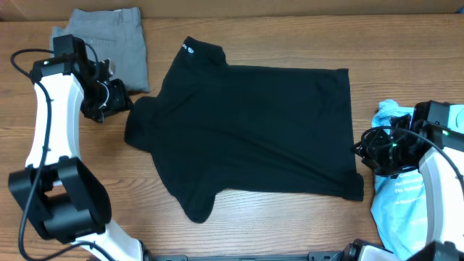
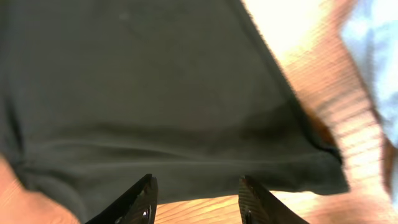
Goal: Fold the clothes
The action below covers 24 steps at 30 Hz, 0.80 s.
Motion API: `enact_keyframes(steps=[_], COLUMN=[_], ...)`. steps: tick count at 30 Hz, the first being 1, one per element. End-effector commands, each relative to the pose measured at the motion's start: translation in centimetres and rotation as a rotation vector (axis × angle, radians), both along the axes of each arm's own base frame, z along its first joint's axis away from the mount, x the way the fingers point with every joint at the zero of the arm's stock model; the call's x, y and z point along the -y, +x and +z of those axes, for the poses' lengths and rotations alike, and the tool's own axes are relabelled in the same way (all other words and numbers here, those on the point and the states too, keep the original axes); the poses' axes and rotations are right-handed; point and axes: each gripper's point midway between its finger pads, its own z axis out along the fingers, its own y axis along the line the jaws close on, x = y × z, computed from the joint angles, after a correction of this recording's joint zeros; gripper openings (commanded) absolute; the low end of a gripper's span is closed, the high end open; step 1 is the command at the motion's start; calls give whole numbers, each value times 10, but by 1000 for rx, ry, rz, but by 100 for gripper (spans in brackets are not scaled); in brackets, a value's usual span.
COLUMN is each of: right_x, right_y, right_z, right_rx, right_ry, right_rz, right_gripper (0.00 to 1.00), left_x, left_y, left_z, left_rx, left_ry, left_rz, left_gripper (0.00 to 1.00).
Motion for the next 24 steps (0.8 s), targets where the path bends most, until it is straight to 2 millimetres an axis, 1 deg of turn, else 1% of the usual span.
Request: enact_keyframes(steps=[1,3,5,6,7,10,12,14,18,20,22,24], right_x=[-9,-10,-11,-12,-12,-12,-11,-11,-10,-10,-10,-10], right_y=[10,7,5,4,3,4,4,5,7,7,7,7], right_z=[40,46,50,51,50,50,50,51,51,51,51,51], right_rx=[166,187,196,197,195,196,199,203,210,210,209,209], right_ry=[15,6,3,2,3,3,-2,-3,-6,-6,-6,-6], right_rz=[53,51,52,52,52,52,51,51,52,52,52,52], right_gripper=[48,55,57,58,58,59,59,60,62,63,63,63], left_x=[25,45,67,86,98,129,146,160,184,191,194,199], left_y=[-11,-26,-40,-51,-60,-91,-112,-134,-166,-179,-188,-198], left_z=[37,33,25,15,7,-21,-37,-49,-65,-70,-75,-77], left_rx=[54,-7,-65,-108,-145,-252,-315,-369,-422,-441,-454,-469], left_ry=[24,-5,-38,-60,-65,-68,-60,-48,-11,34,102,129], left_rz=[-93,-141,-190,-236,-257,-322,-373,-437,-567,-621,-649,-668], left_gripper=[45,45,45,45,46,46,46,46,45,46,47,47])
